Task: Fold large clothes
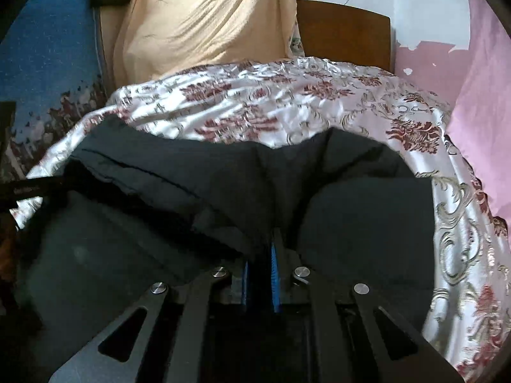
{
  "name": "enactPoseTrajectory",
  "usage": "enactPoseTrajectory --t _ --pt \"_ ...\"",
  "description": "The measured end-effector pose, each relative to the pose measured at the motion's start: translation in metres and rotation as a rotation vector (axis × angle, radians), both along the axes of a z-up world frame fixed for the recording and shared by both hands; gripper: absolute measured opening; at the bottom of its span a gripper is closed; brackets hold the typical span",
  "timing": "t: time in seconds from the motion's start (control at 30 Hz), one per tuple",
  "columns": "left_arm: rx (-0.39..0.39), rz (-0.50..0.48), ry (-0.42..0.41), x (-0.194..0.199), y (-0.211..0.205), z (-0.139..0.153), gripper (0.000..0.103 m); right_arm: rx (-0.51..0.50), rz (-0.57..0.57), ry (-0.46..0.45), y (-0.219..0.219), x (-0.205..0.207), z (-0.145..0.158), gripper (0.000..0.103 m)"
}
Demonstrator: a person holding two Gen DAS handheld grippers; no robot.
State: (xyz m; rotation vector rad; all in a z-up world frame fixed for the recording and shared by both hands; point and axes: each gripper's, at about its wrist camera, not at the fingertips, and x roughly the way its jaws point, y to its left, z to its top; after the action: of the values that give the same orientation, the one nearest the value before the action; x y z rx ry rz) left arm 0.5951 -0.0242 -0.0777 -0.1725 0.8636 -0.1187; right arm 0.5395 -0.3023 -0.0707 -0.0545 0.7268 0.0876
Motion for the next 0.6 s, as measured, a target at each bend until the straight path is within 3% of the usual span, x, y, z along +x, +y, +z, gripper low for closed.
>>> enactPoseTrajectory --t 0.6 --pt "-0.022 -0.018 -0.123 -0.002 -0.004 -0.022 0.005 0.053 -0.015 -0.019 -0.001 0.005 -0.026 0.011"
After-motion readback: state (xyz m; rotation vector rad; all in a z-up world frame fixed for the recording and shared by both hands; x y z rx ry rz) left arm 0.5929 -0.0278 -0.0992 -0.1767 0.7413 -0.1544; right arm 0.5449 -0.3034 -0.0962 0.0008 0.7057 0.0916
